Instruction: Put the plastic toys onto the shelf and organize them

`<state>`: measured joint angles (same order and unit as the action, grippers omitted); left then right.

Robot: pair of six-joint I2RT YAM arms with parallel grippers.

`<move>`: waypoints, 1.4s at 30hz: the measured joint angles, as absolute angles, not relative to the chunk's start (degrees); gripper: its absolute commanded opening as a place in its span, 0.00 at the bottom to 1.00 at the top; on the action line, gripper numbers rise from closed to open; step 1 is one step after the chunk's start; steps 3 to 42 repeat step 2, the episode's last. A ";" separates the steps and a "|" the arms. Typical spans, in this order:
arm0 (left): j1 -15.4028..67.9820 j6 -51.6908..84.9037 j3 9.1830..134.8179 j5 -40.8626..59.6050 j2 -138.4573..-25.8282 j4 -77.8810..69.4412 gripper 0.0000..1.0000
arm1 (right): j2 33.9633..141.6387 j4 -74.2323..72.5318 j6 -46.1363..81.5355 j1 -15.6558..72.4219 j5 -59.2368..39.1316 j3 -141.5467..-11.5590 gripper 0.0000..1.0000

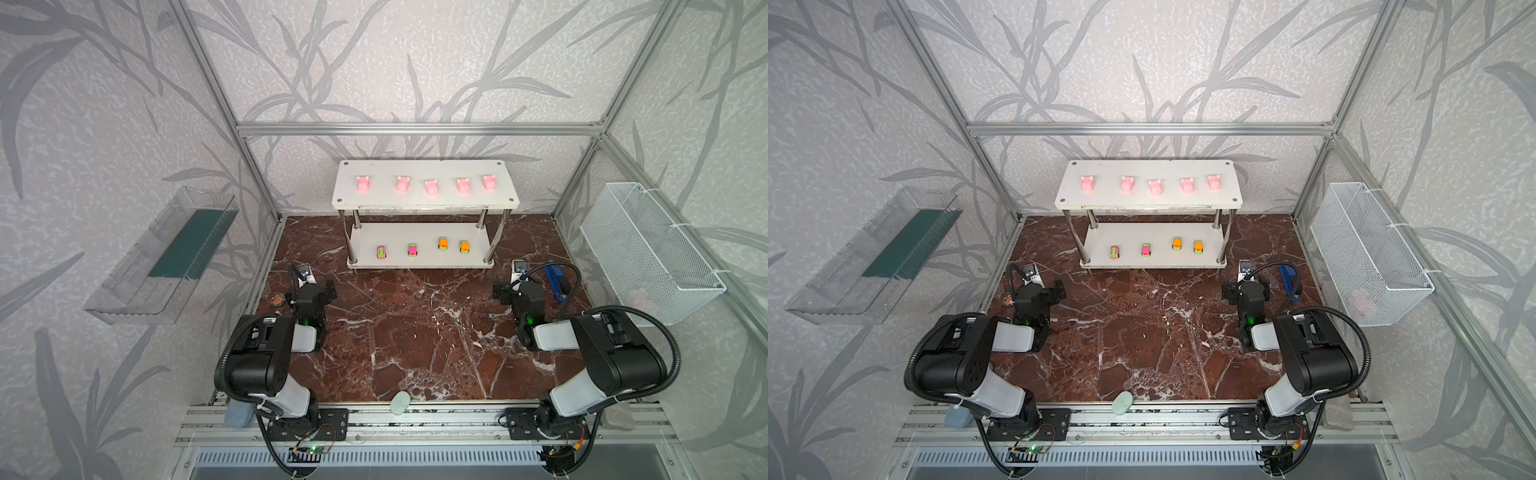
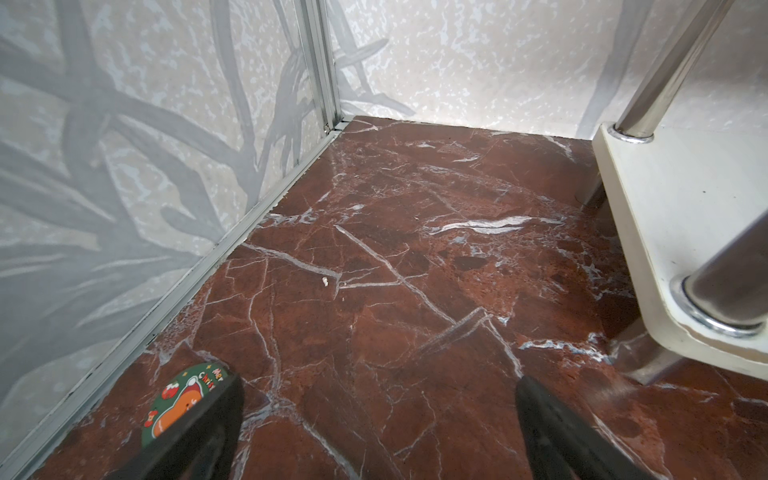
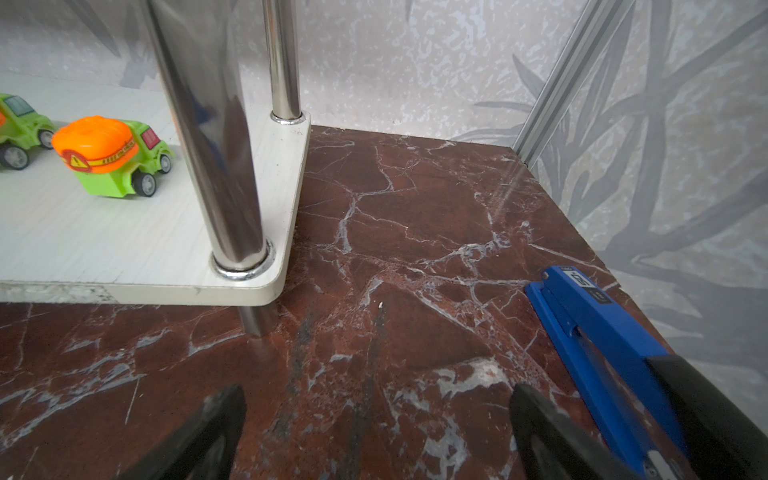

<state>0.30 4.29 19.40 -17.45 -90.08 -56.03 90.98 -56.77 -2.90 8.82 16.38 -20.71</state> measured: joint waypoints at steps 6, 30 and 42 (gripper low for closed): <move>0.30 4.29 19.40 -17.45 -90.08 -56.03 0.99 | 90.98 -56.77 -2.90 8.82 16.38 -20.69 0.99; 0.30 4.29 19.40 -17.45 -90.08 -56.03 0.99 | 90.98 -56.77 -2.90 8.82 16.38 -20.69 0.99; 0.30 4.29 19.40 -17.45 -90.08 -56.03 0.99 | 90.98 -56.77 -2.90 8.82 16.38 -20.69 0.99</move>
